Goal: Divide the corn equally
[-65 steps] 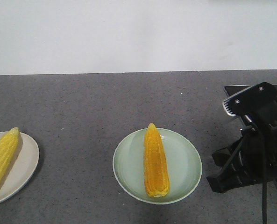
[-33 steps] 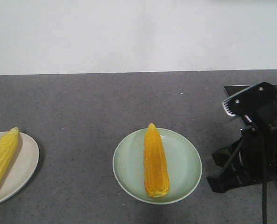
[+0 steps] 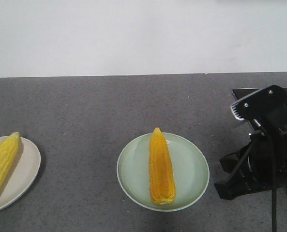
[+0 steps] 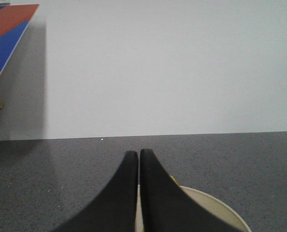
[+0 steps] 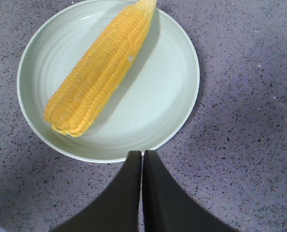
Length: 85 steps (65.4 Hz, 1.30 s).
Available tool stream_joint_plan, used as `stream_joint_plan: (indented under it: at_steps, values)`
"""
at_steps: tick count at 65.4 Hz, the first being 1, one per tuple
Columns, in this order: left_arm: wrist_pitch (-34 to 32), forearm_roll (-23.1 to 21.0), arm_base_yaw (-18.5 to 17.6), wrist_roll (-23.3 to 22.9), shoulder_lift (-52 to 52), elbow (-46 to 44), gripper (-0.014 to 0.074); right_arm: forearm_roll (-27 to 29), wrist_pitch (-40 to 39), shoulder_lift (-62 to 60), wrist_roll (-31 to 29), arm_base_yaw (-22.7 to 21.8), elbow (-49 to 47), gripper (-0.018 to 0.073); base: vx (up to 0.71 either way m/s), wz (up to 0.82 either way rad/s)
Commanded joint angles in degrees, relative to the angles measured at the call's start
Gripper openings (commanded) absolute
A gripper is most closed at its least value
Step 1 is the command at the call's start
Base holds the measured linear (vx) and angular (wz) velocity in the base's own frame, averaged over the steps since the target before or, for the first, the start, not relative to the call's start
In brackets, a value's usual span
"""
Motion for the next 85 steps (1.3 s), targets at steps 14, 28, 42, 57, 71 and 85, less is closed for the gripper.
stream_joint_plan:
  at_steps: [14,28,42,57,71,85]
  values:
    - [-4.24,-0.60,-0.34,-0.43,-1.08,0.81,-0.0006,-0.12,-2.43,-1.08,-0.14,0.04,-1.52,-0.0010,0.00,0.00]
    - [-4.24,-0.60,-0.34,-0.43,-1.08,0.81,-0.0006,-0.12,-2.43,-1.08,-0.14,0.04,-1.52,-0.0010,0.00,0.00]
    - [-4.24,-0.60,-0.28,-0.43,-1.02,0.81,-0.0006,-0.26,-2.15,-4.27,-1.45,-2.62,-1.52,-0.0010,0.00,0.00]
    - [-4.24,-0.60,-0.28,-0.43,-1.03,0.75,-0.0006,-0.52,-14.06,-14.64,-3.88,-15.06,6.05,-0.0010,0.00,0.00]
    - [-4.24,-0.60,-0.28,-0.43,-1.03,0.75,-0.0006,-0.04,-33.70,-31.02,-4.33,-21.57,24.29,-0.0010,0.00,0.00]
    - [-4.24,-0.60,-0.28,-0.43,-1.03,0.75,-0.0006,-0.04,-46.98,-46.79,-4.33,-28.31,40.52,-0.0010,0.00,0.00]
